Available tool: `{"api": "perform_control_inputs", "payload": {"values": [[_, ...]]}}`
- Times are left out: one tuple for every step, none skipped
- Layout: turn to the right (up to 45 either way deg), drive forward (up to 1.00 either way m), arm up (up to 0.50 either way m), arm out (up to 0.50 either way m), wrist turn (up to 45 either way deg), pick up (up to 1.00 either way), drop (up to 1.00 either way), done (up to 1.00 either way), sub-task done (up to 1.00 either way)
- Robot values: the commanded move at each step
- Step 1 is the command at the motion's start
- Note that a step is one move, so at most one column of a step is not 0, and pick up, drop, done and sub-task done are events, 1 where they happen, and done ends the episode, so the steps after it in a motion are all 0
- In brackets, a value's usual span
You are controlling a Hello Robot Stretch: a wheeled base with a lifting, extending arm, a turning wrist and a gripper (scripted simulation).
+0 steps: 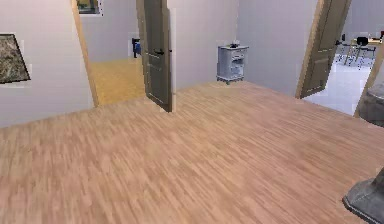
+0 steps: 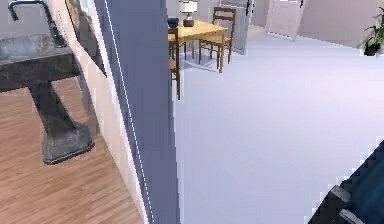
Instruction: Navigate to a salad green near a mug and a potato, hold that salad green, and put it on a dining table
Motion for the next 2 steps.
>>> {"api": "perform_control_inputs", "payload": {"values": [[18.0, 0.0, 0.0, 0.0, 0.0, 0.0, 0.0, 0.0, 0.0], [0.0, 1.0, 0.0, 0.0, 0.0, 0.0, 0.0, 0.0, 0.0]]}}
